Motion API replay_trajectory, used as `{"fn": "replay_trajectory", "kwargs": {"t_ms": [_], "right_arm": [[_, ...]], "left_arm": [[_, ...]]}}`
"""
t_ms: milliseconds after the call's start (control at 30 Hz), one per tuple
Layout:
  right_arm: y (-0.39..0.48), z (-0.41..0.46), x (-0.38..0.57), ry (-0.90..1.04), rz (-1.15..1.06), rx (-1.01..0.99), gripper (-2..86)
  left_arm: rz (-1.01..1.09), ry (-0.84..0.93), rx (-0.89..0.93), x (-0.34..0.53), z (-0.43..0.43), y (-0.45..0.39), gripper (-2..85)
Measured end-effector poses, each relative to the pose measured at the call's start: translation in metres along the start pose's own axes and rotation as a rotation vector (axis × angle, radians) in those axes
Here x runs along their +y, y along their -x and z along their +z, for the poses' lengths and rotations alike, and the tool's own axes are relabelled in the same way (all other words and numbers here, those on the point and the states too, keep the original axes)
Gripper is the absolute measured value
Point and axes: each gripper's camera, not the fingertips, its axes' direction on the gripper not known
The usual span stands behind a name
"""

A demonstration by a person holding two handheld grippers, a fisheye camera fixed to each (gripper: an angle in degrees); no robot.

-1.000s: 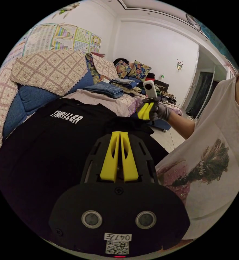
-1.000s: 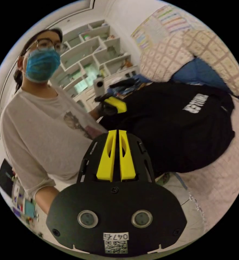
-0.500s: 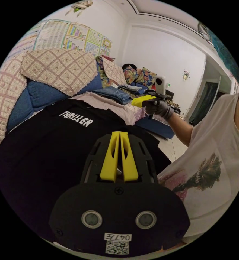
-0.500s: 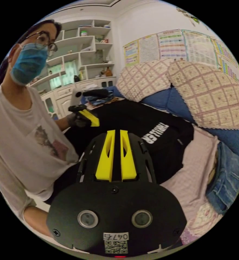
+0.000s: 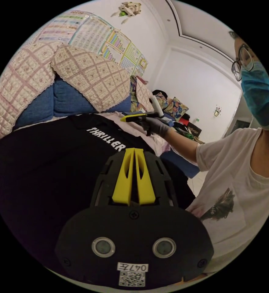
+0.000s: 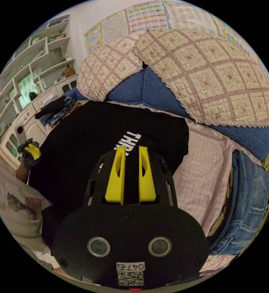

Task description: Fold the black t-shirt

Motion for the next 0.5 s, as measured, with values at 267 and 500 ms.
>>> {"fn": "replay_trajectory", "kwargs": {"t_ms": [267, 500], "right_arm": [[0.059, 0.056, 0.038, 0.012, -0.078, 0.115, 2.5], [0.128, 0.058, 0.116, -0.127, -0.117, -0.012, 1.2]], "left_arm": [[-0.118, -0.126, -0.289, 0.077, -0.181, 0.038, -0.6], [-0.857, -0.534, -0.368, 0.318, -0.418, 0.075, 8.1]]}}
